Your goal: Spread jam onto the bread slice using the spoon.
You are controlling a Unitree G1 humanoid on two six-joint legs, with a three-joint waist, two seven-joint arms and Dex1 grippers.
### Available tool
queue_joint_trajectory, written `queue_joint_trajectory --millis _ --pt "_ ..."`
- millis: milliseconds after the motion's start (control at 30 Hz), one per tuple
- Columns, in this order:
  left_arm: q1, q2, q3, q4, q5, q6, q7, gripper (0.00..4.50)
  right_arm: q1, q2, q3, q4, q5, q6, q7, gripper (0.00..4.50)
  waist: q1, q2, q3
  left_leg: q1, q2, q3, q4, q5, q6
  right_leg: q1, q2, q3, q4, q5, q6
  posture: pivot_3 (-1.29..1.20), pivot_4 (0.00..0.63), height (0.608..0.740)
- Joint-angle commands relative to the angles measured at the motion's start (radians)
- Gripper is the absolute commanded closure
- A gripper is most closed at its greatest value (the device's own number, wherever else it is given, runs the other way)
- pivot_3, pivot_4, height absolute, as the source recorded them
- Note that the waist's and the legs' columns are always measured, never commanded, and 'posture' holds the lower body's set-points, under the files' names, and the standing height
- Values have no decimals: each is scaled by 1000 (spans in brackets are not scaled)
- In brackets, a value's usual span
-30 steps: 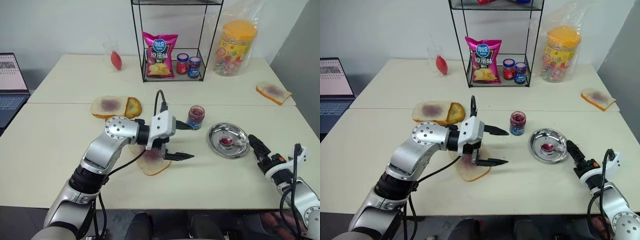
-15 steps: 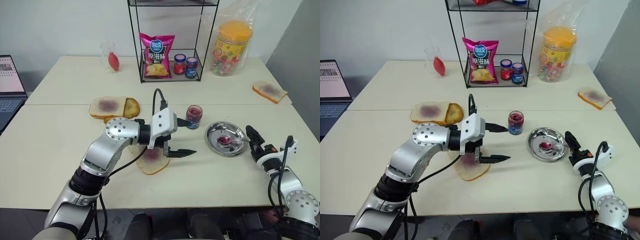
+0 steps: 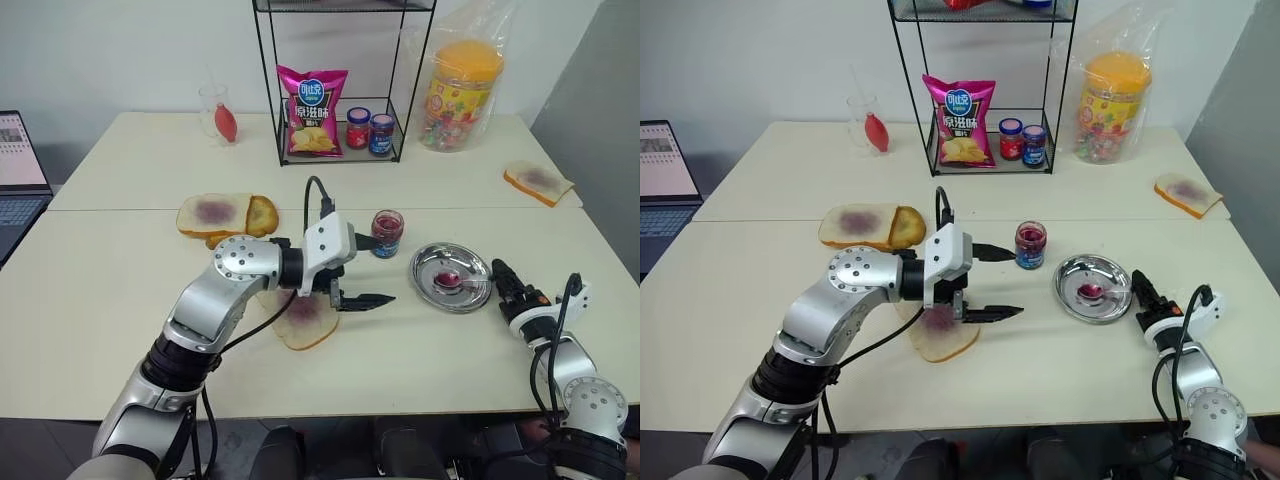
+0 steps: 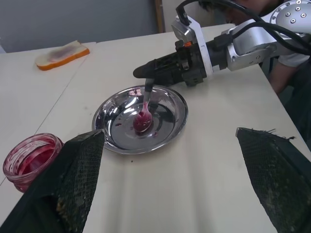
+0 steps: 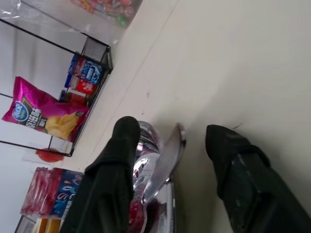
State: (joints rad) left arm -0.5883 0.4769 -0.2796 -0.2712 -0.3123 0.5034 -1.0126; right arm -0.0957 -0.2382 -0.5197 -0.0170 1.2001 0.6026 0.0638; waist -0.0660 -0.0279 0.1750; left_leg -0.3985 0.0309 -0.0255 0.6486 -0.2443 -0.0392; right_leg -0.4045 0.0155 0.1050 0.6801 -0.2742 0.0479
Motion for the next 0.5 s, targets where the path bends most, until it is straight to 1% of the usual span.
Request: queue_joint_trajectory --millis 33,100,133,233,367,467,500 --pt "-2 -8 15 -50 -25 15 17 0 -1 -1 -5 -2 -10 4 15 3188 0 0 0 0 0 0 0 0 0 0 0 0 0 0 0 0 150 740" --pt "0 -8 13 -53 -22 17 19 0 -2 0 -5 -3 -14 4 16 3687 0 0 0 0 0 0 0 0 0 0 0 0 0 0 0 0 150 740" --pt "1 -8 12 -53 -21 18 20 0 -2 1 -5 -2 -16 3 17 3823 0 0 0 0 0 0 1 0 0 0 0 0 0 0 0 0 150 740" --pt "6 0 12 -59 -23 21 19 0 -3 1 -5 -3 -19 2 19 4418 0 -1 -1 0 0 0 1 0 0 1 0 0 0 0 0 0 150 740" --pt "8 13 20 -56 -24 21 14 0 -4 -1 -7 -13 -16 5 18 4464 1 -1 -1 0 0 0 1 0 0 1 0 0 0 0 0 0 150 740" --pt "9 24 41 -42 -34 27 12 0 4 -33 4 -54 -23 27 23 4464 1 -1 -1 0 0 0 0 0 0 1 0 0 0 0 0 0 150 740" --pt "12 31 47 -38 -36 27 10 0 3 -40 -5 -73 8 41 25 4464 2 -1 0 0 0 0 0 0 0 0 0 0 0 0 0 0 150 740"
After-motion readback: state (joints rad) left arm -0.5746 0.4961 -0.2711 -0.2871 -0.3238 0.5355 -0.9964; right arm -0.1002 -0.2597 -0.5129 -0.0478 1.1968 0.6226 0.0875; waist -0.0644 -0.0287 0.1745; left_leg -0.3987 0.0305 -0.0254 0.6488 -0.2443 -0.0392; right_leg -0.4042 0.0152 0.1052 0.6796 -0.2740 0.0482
